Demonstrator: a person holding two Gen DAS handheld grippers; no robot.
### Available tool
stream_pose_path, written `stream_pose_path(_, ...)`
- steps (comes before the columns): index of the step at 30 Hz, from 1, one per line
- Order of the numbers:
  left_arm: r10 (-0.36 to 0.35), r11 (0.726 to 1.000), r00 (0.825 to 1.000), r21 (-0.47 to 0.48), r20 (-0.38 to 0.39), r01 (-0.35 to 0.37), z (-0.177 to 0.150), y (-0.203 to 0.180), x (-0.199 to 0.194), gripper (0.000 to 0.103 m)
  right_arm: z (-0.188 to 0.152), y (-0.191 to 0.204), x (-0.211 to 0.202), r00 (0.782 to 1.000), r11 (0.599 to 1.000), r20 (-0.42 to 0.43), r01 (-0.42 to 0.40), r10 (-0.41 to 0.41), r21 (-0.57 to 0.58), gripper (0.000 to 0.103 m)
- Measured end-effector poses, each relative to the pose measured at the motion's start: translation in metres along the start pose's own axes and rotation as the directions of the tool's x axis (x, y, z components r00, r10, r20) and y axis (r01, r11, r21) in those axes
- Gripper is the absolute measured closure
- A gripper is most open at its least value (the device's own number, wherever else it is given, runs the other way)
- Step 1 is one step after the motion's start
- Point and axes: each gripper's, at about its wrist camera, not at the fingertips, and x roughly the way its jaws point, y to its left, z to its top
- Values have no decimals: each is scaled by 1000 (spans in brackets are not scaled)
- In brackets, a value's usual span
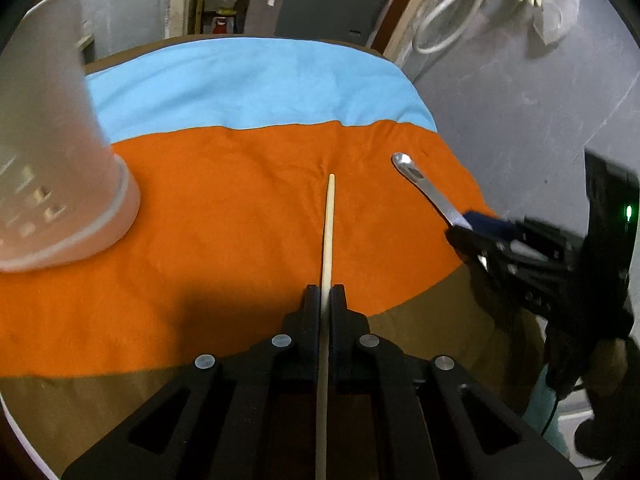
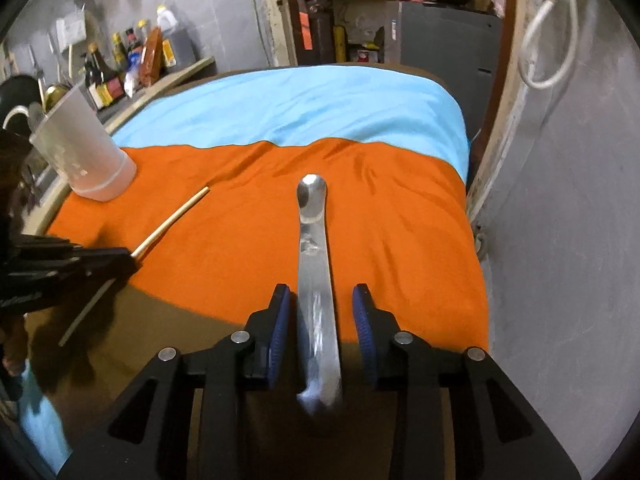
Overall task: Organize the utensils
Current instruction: 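Lift the chopstick and knife and carry them toward the caddy with both tools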
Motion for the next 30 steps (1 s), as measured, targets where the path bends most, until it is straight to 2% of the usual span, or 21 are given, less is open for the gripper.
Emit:
stream_pose_path(4, 37, 997, 998, 73, -52, -34, 16, -8, 12, 99, 17, 6, 14, 999, 997, -30, 11, -13, -74, 69)
stream_pose_path(9, 52, 991, 996, 125, -74, -43, 26, -11, 20, 100, 34, 3, 25, 995, 996, -92, -33, 25, -84, 72)
stream_pose_path(11, 28, 994, 998, 104, -58, -22, 26, -8, 20, 100, 36, 2, 25, 993, 993, -112, -55, 43, -105, 79)
stream_pose_path(12, 13, 996, 999, 91, -45, -9, 25, -5, 19, 101, 38, 2, 25, 991, 991, -127, -68, 53, -115, 87)
stream_pose_path(15, -53, 998, 998, 26, 37, 52, 20, 2, 8, 101, 42, -2, 26, 984, 988, -159, -99, 79, -121, 89)
stream_pose_path(16, -60, 998, 994, 21, 89, 58, 16, 1, 1, 101, 41, -1, 24, 985, 987, -154, -99, 79, -130, 90)
stream_pose_path(19, -77, 997, 968, -1, 237, 79, 5, 0, -21, 101, 29, -4, 12, 990, 986, -66, -129, 122, -105, 90)
stream_pose_path(20, -82, 996, 957, -13, 279, 89, 0, 1, -27, 101, 23, -5, 0, 988, 986, 8, -153, 154, -67, 90)
stream_pose_path(23, -96, 992, 930, -43, 355, 119, -8, 6, -37, 101, 10, -2, -17, 976, 984, 129, -177, 177, -12, 90)
stream_pose_path(26, -97, 992, 910, -35, 404, 121, -14, 6, -47, 101, -3, -2, -32, 941, 964, 237, -262, 242, 55, 90)
stream_pose_path(28, -96, 992, 889, -27, 449, 120, -17, 7, -58, 101, -7, 1, -42, 920, 958, 300, -283, 254, 56, 90)
stream_pose_path(30, -89, 993, 865, -22, 494, 115, -19, 5, -68, 101, -9, 4, -56, 883, 949, 384, -312, 271, 49, 90)
